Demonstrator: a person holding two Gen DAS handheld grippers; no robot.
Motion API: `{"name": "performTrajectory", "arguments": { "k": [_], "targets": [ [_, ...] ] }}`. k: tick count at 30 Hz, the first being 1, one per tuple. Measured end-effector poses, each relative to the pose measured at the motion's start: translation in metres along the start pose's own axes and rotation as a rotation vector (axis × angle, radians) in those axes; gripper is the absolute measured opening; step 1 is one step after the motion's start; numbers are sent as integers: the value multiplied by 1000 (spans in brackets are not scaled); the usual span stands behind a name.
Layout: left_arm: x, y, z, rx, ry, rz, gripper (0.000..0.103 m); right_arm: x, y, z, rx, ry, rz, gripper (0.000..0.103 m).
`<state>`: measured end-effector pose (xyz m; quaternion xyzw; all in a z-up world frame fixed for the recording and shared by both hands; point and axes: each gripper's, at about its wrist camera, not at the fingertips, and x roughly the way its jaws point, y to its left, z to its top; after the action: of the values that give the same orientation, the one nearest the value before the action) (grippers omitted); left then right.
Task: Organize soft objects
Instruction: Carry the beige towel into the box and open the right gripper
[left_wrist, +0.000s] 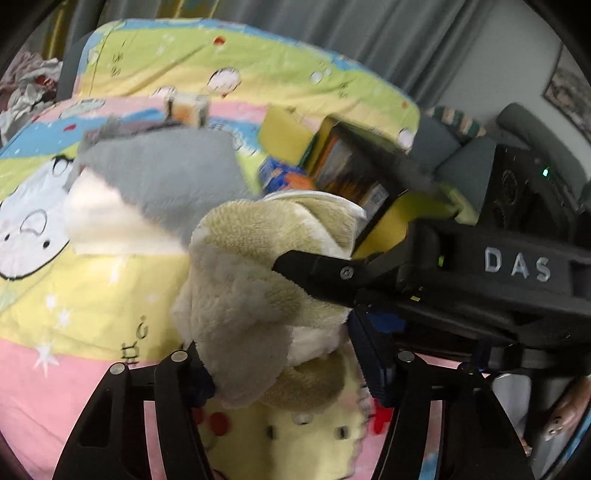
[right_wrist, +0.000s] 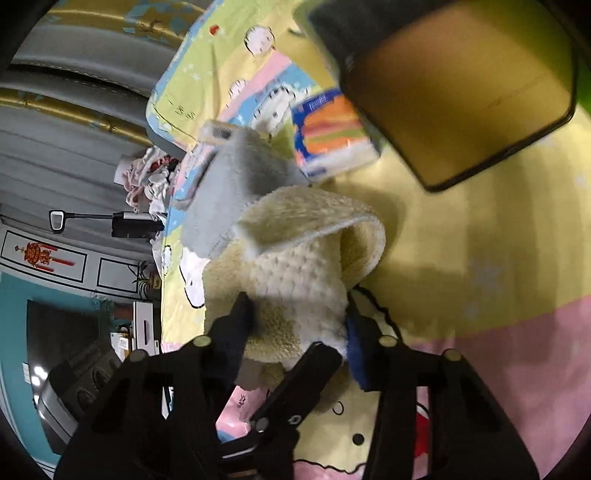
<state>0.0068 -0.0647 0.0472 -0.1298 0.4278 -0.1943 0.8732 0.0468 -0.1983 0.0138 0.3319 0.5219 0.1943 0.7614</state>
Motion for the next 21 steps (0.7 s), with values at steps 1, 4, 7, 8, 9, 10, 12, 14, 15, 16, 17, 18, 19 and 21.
{"name": "performTrajectory", "arguments": {
  "k": [1,4,7,8,9,10,12,14,15,16,17,18,19,21],
  "targets": [
    [-3,-4,3,-5,-14,-17,63,-12,5,0,-18,-23,19,42],
    [-19,-29,13,25,-78,-70,63,-48,12,2,-83,-106,67,42],
    [-29,-60,23,90,-139,-133,63,-90,9,6,-112,-208,99,42],
    [-29,-70,27,111,-145,-159,63,-102,8,7,-122,-246,91,42],
    [-28,-81,31,136,-150,-188,63,-119,6,9,-127,-297,77,42],
    [-26,-95,35,164,-159,-210,63,-128,4,11,-125,-323,70,42],
    [-24,-120,42,217,-184,-243,63,-153,-2,15,-115,-385,70,42],
    [-21,-141,49,256,-196,-273,63,-179,-10,19,-107,-454,71,42],
    [-18,-154,54,281,-194,-297,63,-184,-10,21,-103,-471,64,42],
    [-17,-161,57,293,-191,-313,63,-197,-13,24,-98,-501,50,42],
    [-15,-172,62,310,-189,-331,63,-204,-14,26,-98,-520,44,42],
    [-12,-178,65,321,-190,-338,63,-211,-15,30,-100,-536,39,42],
    [-10,-189,69,337,-197,-349,63,-220,-18,33,-101,-551,38,42],
    [-4,-207,77,363,-202,-384,63,-238,-29,40,-97,-592,45,42]
  ]
}}
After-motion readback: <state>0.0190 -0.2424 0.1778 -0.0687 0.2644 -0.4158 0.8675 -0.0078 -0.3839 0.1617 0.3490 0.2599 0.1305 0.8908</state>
